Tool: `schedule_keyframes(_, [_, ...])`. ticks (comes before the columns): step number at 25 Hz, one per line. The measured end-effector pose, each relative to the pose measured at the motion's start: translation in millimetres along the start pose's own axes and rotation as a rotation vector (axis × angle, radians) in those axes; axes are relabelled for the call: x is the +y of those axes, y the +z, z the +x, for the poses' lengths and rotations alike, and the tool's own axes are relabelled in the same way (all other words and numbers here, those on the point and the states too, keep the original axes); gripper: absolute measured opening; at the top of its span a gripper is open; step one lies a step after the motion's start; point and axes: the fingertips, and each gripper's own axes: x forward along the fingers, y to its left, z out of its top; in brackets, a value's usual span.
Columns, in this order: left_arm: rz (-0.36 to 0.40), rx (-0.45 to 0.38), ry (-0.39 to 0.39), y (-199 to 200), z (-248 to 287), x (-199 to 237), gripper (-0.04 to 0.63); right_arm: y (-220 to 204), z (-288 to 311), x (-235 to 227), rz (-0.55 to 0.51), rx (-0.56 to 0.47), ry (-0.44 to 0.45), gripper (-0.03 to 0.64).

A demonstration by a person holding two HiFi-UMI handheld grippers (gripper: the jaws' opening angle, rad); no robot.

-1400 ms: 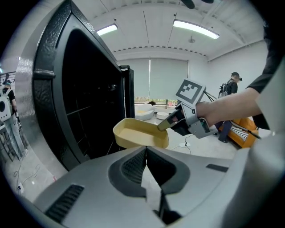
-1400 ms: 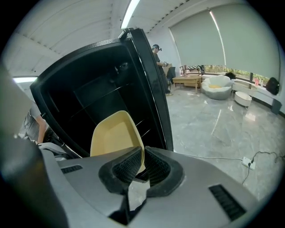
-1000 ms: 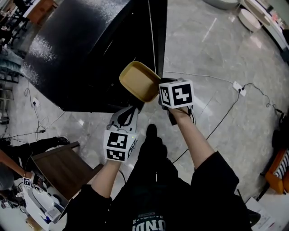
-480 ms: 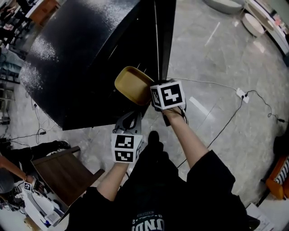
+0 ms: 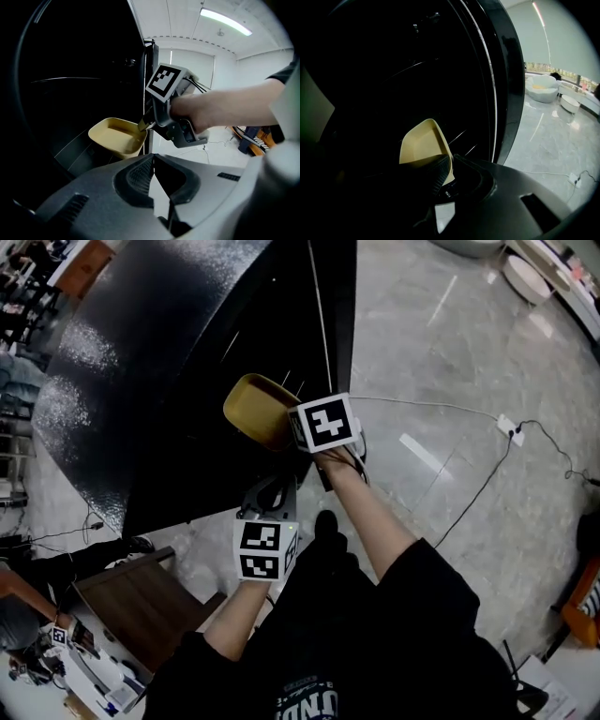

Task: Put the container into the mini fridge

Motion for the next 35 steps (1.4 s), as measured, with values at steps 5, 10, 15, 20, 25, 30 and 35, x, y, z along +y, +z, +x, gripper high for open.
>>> schedule_keyframes(5, [0.006, 0.016, -0.002, -1.3, -0.7, 0.7, 0.014, 12.2, 12.7, 6.0, 0.037, -0.029, 0.031, 0.046])
schedule_keyframes(10, [-0.004, 0.021, 0.007, -0.3, -0.1, 9.3, 0.014, 21.1, 22.6, 12.7, 0.090, -0.047, 0.061, 0.046])
schedule_keyframes(15, [-0.007, 0.026, 0.005, 1.9, 1.6, 12.0, 0.014, 30.0, 33.2, 17.6, 0.171, -0.090, 0.108, 0.048])
schedule_keyframes(20, [-0.010, 0.025, -0.004, 2.4, 2.2, 11.0, 0.014, 31.7, 44.7, 20.8, 0.220, -0.113, 0.146, 0.048])
schedule_keyframes(25, [-0.007, 0.019, -0.002, 5.3, 1.6, 12.3, 0.014, 36.9, 46.2, 29.4, 0.225, -0.166, 0.198, 0.048])
schedule_keyframes(30, [-0.005, 0.022, -0.004, 5.8, 0.4, 11.4, 0.014, 41.1, 35.7, 19.0, 0.246, -0.213, 0.190, 0.048])
schedule_keyframes(35, [-0.006, 0.034, -0.004, 9.9, -9.7, 9.1, 0.014, 35.6, 14.7, 14.2, 0.237, -0.223, 0.174, 0.048])
